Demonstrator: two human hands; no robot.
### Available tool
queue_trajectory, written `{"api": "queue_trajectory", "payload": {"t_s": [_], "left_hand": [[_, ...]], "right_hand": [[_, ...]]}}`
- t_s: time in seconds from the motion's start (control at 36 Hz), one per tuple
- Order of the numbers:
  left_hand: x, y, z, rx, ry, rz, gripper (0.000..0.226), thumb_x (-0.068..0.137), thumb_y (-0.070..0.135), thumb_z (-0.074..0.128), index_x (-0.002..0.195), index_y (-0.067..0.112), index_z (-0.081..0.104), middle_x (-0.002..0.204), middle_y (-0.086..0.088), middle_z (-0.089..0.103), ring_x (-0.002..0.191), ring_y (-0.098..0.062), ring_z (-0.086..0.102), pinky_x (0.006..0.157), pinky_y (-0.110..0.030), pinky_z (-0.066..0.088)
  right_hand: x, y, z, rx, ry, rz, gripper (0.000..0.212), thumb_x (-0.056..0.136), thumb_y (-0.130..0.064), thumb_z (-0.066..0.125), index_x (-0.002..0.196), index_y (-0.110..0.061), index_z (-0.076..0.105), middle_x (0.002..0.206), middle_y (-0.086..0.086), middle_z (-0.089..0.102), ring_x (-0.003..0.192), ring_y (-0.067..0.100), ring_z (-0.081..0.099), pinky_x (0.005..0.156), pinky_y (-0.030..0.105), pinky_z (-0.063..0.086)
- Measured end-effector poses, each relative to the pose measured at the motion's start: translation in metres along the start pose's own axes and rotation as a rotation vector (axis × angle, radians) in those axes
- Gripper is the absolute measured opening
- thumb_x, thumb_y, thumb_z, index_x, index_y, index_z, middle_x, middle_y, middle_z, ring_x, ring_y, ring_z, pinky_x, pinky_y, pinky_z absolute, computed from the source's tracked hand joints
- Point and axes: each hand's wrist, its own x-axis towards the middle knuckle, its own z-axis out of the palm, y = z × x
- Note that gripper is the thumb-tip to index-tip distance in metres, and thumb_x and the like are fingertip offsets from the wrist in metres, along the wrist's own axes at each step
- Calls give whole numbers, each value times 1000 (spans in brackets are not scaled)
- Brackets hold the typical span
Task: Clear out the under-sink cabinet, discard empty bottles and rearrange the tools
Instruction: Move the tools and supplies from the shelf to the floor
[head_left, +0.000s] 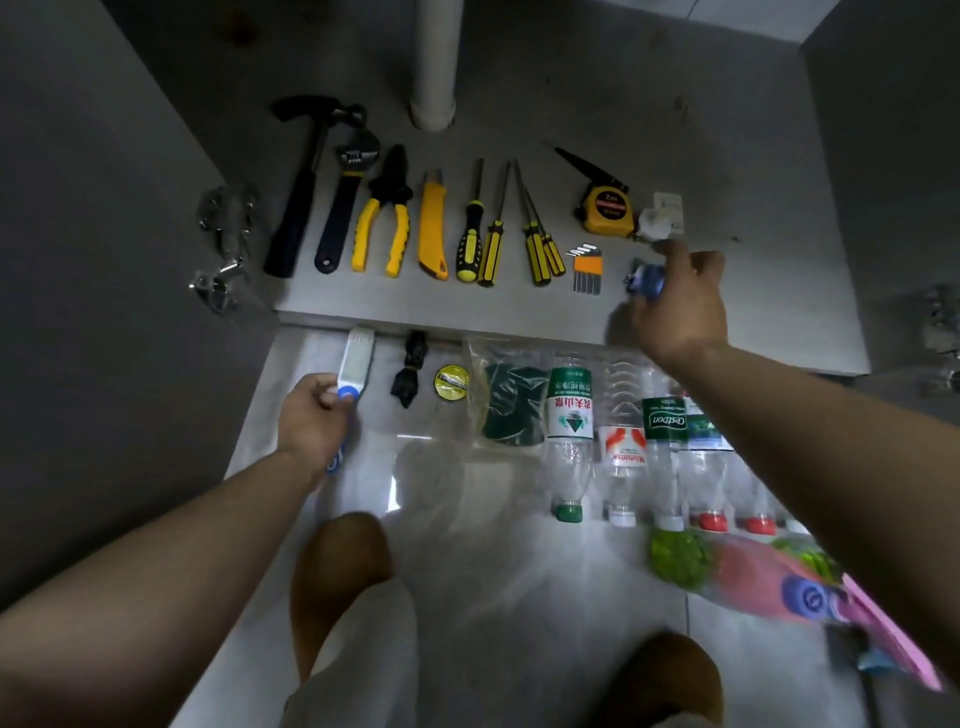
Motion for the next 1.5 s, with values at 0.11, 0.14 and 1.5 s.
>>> {"api": "queue_trajectory", "payload": {"t_s": [0.11, 0.14, 1.5], "left_hand": [[3, -5, 0, 86, 1, 55, 34, 96, -5, 58, 129, 4, 60, 104, -10, 62, 98, -20, 58, 100, -29, 48], [3, -5, -1, 116, 3, 72, 36, 96, -6, 59, 130, 6, 60, 104, -9, 63, 98, -19, 58, 99, -28, 46], [-33, 5, 4, 122, -209, 358, 31, 79, 13, 86, 89, 38, 70, 87, 17, 72, 74, -2, 66, 67, -18, 52]], "right_hand": [[10, -1, -1, -36, -38, 7, 54, 92, -13, 63, 142, -20, 43, 144, 17, 35, 116, 44, 57, 108, 43, 43], [11, -1, 0, -42, -47, 2, 50, 93, -13, 63, 139, -19, 46, 142, 17, 37, 116, 44, 57, 107, 43, 44], [68, 5, -3, -259, -2, -188, 28, 96, -15, 59, 120, -2, 64, 134, 26, 46, 107, 48, 56, 97, 37, 44]]}}
